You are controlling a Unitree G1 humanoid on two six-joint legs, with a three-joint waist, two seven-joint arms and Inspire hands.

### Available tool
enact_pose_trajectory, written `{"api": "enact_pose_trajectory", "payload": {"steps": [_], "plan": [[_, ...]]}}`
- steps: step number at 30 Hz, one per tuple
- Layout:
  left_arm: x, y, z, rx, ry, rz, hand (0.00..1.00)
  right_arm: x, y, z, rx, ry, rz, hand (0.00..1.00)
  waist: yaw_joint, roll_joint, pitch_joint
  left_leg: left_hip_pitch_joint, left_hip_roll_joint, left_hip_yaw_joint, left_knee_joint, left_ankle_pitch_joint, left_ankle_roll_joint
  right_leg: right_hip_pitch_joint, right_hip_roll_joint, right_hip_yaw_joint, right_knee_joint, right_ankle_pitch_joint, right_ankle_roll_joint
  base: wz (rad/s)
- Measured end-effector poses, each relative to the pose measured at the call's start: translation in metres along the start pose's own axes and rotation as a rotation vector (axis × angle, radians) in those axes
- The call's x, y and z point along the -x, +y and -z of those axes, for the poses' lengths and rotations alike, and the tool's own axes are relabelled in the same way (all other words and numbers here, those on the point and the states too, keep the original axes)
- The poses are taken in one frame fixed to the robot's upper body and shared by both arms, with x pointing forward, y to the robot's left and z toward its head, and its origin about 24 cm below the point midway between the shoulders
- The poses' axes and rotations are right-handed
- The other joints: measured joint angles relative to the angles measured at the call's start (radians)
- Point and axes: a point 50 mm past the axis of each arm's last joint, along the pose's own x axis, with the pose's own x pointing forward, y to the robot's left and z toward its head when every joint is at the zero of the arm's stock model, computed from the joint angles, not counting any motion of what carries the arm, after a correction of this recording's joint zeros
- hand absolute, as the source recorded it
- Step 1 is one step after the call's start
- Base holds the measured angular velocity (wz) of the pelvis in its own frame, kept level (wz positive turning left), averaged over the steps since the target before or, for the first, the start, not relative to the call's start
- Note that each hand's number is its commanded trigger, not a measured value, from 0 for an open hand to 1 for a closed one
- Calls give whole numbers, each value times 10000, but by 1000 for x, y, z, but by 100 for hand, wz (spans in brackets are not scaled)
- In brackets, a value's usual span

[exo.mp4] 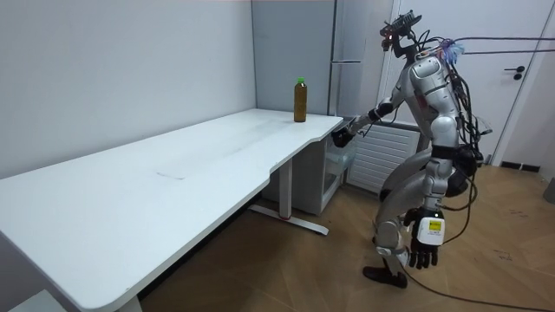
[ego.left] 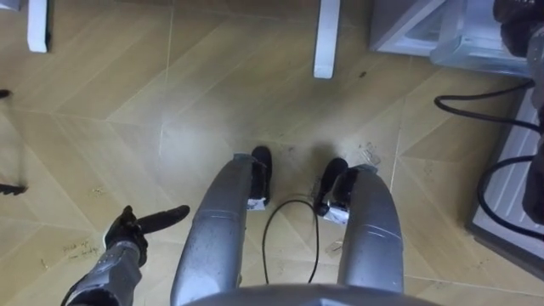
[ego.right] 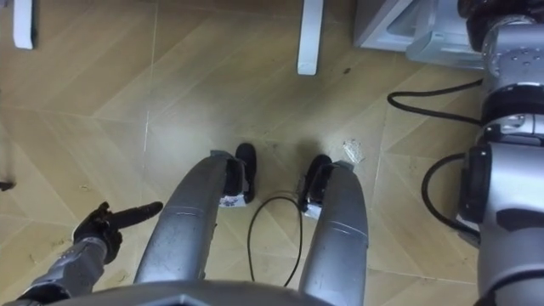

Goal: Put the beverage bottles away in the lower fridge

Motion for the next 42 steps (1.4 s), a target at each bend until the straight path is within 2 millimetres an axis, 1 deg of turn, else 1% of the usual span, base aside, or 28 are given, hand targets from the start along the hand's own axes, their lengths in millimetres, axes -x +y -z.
{"api": "enact_pose_trajectory", "payload": {"steps": [8, 12, 15, 18, 22, 27, 28, 29, 36, 39, 42], "plan": [[4, 7, 13, 41, 295, 9, 0, 0, -2, 1, 90, 8, 68, 0, -14, 10, -5, -21, 47, 2, 93, -27, -17, -3, 32, -6, 50, -16, -31, 0], [6, 11, 15, 12, 237, -31, 0, 0, -4, 1, -112, 72, 181, 0, 10, 11, -5, -34, 72, -2, 191, -80, -14, -2, 46, 1, 131, -50, -30, 0], [6, 13, 13, -30, 196, -100, 0, -1, -11, -1, -171, -112, 402, 0, 154, 19, -10, -34, 123, -5, 263, -100, -24, 20, 94, -10, 149, -61, -32, -1], [7, 16, 15, -67, 239, -165, 0, -1, -12, -3, -215, -251, 467, 0, 215, 32, -18, -34, 149, -1, 285, -99, -25, 25, 117, -13, 151, -56, -41, -1], [8, 18, 18, -76, 296, -208, 0, -1, -12, -4, -323, -298, 472, 0, 216, 32, -18, -34, 155, -4, 295, -99, -26, 31, 117, -19, 154, -56, -42, 0], [8, 18, 16, -85, 227, -323, 0, -1, -13, -7, -423, -314, 400, 0, 193, 32, -18, -34, 135, 0, 289, -101, -23, 31, 70, -46, 160, -69, -48, 0], [8, 18, 15, -85, 200, -353, 0, -1, -13, -7, -419, -317, 369, 85, 192, 32, -18, -35, 134, 5, 288, -102, -22, 32, 69, -45, 161, -70, -48, 0], [8, 18, 15, -92, 188, -353, 0, -1, -13, -7, -425, -315, 349, 100, 184, 32, -18, -35, 135, 6, 283, -102, -21, 31, 67, -47, 159, -71, -47, 0], [8, 18, 14, -177, 152, -473, 0, -2, -15, -7, -672, -246, 207, 100, 127, 30, -18, -35, 144, 16, 279, -108, -24, 31, 70, -62, 154, -77, -50, 0], [8, 18, 16, -186, 190, -552, 0, -2, -15, -7, -661, -257, 231, 100, 47, 28, -16, -34, 145, 50, 281, -108, -24, 38, 66, -69, 147, -77, -50, 0], [9, 18, 19, -340, 274, -615, 0, -2, -16, -8, -655, -279, 265, 100, -58, 28, -16, 5, 224, 180, 288, -129, 12, 40, 79, -35, 142, -74, -48, -4]]}}
